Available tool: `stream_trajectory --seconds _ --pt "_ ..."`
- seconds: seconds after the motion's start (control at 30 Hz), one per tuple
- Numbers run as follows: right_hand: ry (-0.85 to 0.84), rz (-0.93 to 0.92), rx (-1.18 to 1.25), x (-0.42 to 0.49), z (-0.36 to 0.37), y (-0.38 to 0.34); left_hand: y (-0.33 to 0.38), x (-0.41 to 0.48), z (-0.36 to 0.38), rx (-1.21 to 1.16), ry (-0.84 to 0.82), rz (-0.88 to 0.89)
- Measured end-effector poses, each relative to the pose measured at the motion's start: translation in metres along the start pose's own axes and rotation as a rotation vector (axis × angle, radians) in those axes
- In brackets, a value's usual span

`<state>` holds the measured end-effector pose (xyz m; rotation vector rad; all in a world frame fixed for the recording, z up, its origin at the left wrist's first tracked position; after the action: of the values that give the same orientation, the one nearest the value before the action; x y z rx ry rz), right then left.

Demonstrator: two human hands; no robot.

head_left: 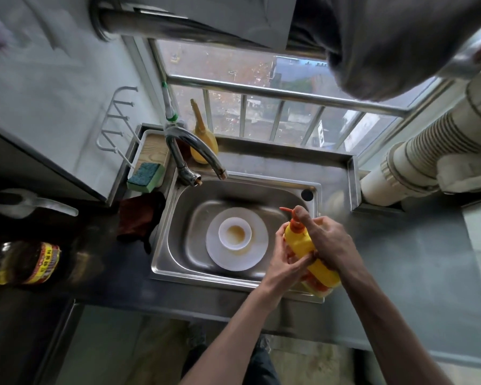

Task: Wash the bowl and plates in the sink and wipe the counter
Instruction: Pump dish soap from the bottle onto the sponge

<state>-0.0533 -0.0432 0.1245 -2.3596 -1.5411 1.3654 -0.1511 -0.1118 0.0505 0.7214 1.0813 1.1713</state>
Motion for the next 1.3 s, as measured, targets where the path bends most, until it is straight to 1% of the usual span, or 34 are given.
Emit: stream_trajectory --seconds 0.33,0.7,0.97,1.3 --pt "0.010 0.014 -0.028 -0.006 -0.001 -0.002 -0.003 -0.008 0.002 -0.030 0.044 -0.037" --pt "-0.030 0.013 -0.041 -0.006 -0.008 0.001 -0.004 -0.007 0.007 -0.060 0.049 -0.075" --pt "-0.012 0.050 -0.076 -0.009 -0.015 -0.001 -0.003 -0.006 0.016 -0.102 0.036 -0.061" --pt "0.006 0.017 -0.098 -0.007 -0.009 -0.002 -0.009 -0.002 0.012 -0.114 0.038 -0.053"
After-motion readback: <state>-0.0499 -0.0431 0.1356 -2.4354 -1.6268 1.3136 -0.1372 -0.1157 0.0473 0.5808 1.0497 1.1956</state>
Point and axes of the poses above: each hand's wrist, its own x-axis towards the middle knuckle, its own z-axis out of the palm, y = z × x, the point moved 3 cm from there along x, towards the middle knuckle, and after that the axes turned 11 degrees about z, right-handed, at the moved point
